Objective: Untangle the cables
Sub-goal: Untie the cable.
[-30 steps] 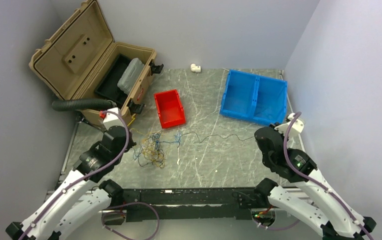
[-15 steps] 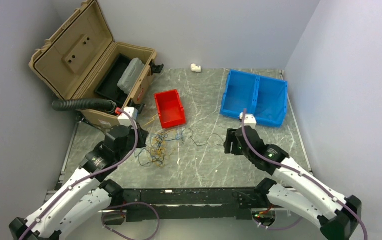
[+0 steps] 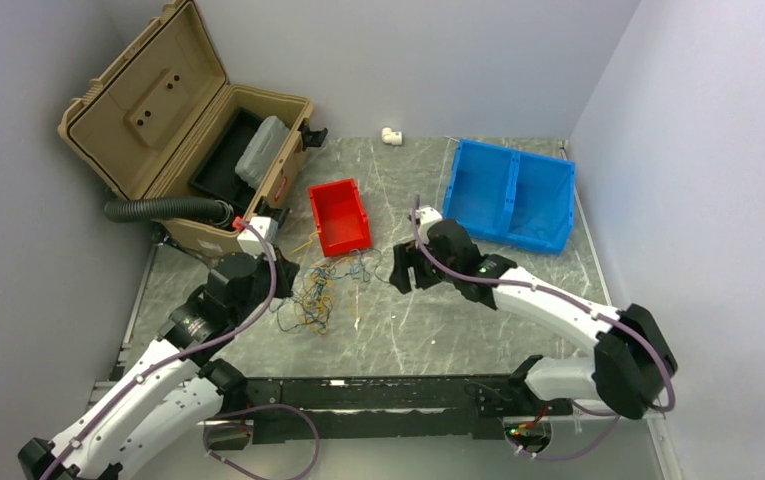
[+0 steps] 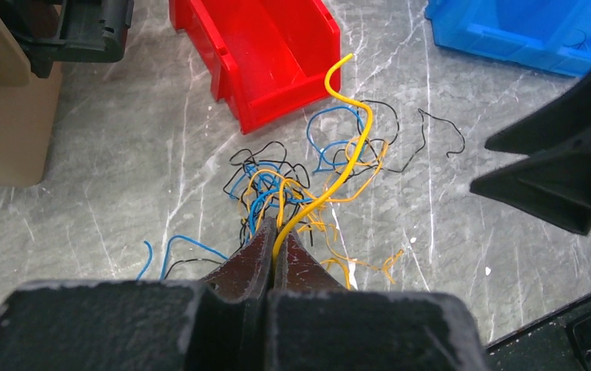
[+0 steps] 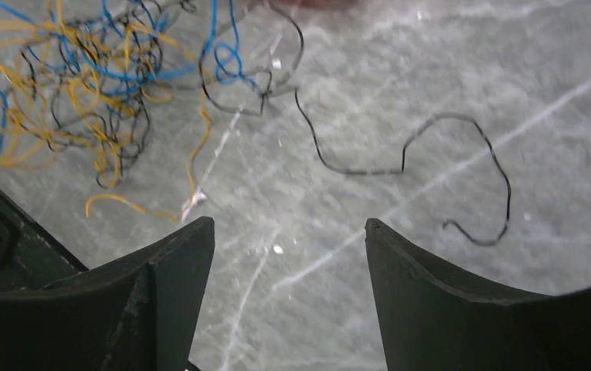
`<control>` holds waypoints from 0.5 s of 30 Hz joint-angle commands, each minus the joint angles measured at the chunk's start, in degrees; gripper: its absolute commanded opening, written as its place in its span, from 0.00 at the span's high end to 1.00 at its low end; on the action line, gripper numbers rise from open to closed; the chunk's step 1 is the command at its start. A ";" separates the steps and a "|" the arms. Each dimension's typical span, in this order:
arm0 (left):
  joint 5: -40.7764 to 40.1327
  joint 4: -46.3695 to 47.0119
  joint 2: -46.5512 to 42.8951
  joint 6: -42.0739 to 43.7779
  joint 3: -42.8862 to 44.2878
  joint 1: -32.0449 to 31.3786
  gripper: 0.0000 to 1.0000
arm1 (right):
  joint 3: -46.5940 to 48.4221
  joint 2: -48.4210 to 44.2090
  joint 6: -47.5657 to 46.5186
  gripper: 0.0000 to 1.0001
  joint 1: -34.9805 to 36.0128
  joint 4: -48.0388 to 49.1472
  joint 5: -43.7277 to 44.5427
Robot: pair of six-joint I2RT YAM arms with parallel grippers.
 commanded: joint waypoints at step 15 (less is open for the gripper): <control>1.21 0.85 -3.00 1.00 -0.76 0.15 1.00 | 11.17 12.58 5.75 0.27 -0.21 11.02 2.89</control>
